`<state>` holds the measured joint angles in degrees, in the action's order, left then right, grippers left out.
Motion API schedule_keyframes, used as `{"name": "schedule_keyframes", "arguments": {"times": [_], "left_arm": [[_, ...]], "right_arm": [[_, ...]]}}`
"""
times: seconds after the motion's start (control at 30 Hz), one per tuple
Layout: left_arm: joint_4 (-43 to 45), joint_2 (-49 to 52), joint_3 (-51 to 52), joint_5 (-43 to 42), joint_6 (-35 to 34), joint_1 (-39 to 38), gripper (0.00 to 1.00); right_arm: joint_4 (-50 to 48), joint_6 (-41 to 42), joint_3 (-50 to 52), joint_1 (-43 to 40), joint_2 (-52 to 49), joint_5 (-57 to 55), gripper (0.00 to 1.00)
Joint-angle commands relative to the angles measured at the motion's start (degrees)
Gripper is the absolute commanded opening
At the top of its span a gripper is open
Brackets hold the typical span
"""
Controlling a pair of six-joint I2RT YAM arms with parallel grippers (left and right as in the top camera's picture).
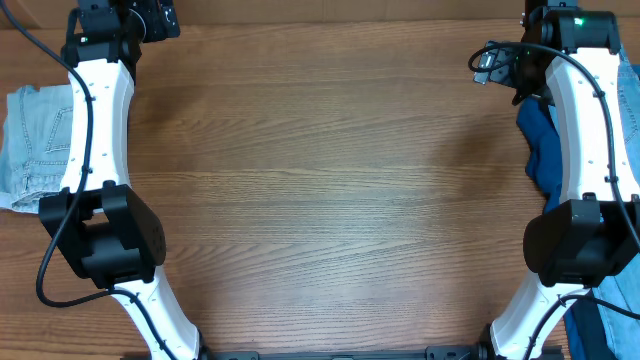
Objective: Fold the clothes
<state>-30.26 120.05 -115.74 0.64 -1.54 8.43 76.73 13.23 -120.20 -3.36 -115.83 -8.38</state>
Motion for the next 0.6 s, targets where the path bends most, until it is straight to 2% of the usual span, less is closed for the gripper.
{"name": "schedule_keyframes", "arguments": {"times": [0.0, 0.43, 0.57], "left_arm": [[0.1, 0.0, -0.6, -0.2, -0.2, -0.2, 1.0], [0.1, 0.0, -0.6, -0.2, -0.2, -0.2, 1.0], [0.1, 0.0, -0.6, -0.2, -0.2, -0.2, 1.0]], "right_arm": [[-0.1, -0.1, 0.2, -0.3, -0.1, -0.8, 1.0], [-0.1, -0.1, 0.2, -0.1, 0.0, -0.8, 1.0], [-0.1, -0.1, 0.2, 1.8, 3.4, -0.8, 1.0]]}}
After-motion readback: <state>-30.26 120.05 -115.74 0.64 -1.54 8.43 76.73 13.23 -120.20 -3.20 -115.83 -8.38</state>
